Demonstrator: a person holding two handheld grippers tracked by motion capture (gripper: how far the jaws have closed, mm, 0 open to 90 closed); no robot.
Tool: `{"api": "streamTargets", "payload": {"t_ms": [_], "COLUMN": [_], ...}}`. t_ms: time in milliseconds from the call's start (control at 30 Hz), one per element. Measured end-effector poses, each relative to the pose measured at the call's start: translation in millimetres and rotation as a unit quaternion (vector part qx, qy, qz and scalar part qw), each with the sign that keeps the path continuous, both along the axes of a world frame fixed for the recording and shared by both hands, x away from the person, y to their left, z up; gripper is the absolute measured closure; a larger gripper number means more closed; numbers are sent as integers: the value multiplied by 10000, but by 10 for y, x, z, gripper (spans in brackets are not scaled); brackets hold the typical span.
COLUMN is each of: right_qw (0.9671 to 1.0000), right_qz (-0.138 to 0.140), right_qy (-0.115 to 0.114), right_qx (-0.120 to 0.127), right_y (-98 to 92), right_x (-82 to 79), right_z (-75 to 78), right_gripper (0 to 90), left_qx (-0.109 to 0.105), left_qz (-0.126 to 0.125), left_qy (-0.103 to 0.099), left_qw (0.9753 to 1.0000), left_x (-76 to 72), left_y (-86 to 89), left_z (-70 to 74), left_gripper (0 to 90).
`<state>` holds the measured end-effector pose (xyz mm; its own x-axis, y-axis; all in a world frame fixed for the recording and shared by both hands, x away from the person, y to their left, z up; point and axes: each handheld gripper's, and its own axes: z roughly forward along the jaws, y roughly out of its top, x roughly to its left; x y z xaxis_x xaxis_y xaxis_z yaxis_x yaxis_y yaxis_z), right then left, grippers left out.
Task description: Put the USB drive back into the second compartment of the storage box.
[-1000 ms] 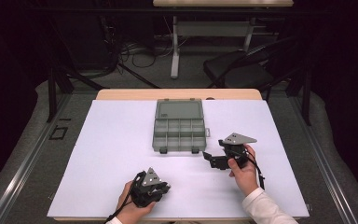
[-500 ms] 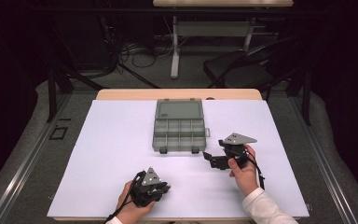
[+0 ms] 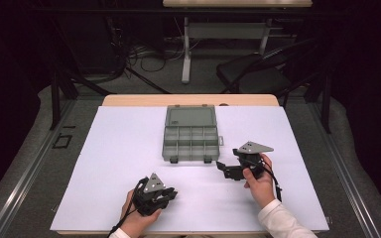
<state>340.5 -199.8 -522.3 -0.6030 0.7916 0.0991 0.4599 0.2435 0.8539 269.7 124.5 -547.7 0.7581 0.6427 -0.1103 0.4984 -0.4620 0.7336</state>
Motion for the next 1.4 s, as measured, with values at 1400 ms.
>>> {"api": "streamTargets", "payload": {"t_ms": [1400], "right_qw": [9999], "right_qz": [-83], "right_qy": [39], "right_qx": [46], "right_y": [-28], "right_x": [17], "right_z": [-17], "right_gripper": [173], "left_qx": [-455], "left_qz": [473], "left_qy": [-130], "left_qw": [9978], "left_x": [594], "left_y": [-79], "left_z": [612], "left_gripper": [788]}}
